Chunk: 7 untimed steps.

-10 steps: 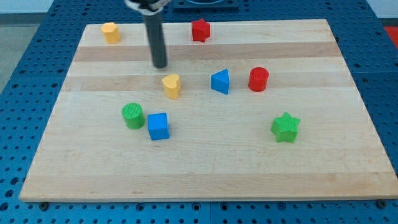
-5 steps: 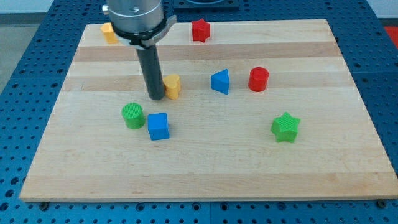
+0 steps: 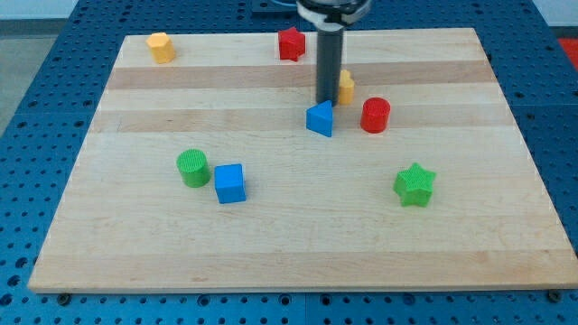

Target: Slide the heart to the top right of the board

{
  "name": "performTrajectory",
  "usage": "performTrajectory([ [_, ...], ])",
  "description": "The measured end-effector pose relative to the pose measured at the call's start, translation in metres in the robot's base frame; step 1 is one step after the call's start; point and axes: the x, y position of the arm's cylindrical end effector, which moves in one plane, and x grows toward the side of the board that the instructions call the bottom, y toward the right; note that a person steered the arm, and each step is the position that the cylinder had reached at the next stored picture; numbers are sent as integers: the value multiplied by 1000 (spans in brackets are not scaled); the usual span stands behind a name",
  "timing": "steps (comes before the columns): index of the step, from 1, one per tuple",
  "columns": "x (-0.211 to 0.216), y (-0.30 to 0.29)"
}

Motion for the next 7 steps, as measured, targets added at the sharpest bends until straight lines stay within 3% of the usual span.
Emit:
performTrajectory([
  [3, -55, 29],
  [7, -87, 115],
])
